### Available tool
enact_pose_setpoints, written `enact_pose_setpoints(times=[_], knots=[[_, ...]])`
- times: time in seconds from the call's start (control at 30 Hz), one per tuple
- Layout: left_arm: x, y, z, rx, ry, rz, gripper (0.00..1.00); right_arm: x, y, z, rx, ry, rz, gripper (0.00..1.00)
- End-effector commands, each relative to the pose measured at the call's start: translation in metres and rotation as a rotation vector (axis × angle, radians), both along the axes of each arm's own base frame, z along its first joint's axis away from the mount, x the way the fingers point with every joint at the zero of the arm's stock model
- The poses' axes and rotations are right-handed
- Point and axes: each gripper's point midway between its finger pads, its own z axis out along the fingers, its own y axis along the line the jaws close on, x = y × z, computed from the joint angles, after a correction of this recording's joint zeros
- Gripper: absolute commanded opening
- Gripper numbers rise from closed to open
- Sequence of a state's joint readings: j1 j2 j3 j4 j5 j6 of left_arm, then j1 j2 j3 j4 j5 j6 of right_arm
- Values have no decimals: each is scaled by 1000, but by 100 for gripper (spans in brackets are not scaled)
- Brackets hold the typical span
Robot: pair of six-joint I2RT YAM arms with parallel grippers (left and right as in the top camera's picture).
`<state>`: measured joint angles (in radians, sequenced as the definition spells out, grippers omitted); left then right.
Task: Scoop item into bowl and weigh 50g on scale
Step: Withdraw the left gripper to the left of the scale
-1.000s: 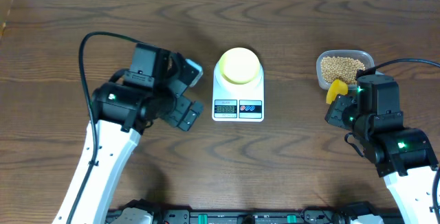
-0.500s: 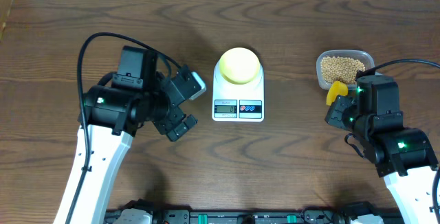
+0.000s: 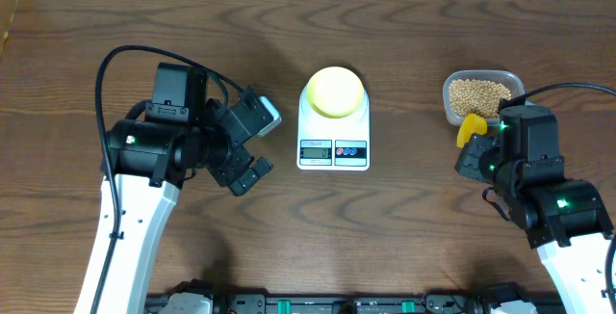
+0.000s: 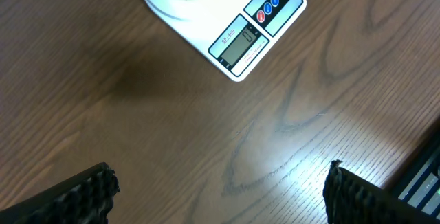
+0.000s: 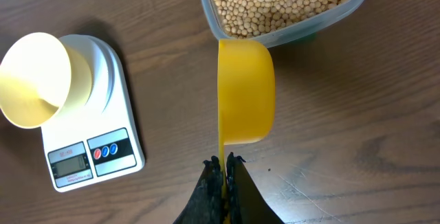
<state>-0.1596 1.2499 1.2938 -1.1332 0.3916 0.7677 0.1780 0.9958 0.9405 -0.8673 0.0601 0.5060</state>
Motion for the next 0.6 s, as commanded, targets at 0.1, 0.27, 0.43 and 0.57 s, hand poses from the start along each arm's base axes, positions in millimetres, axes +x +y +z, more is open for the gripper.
enact_pose_setpoints(times=[0.1, 0.27, 0.43, 0.57], knots=[[-2, -2, 5, -14, -15, -19, 98, 3, -3, 8, -16, -22, 0, 1], [-1, -2, 5, -14, -15, -19, 98, 3, -3, 8, -16, -22, 0, 1], [-2, -2, 3, -13, -9, -19, 98, 3, -3, 8, -16, -22, 0, 1], [-3, -2, -2, -11, 1, -19, 98, 3, -3, 8, -16, -22, 0, 1]])
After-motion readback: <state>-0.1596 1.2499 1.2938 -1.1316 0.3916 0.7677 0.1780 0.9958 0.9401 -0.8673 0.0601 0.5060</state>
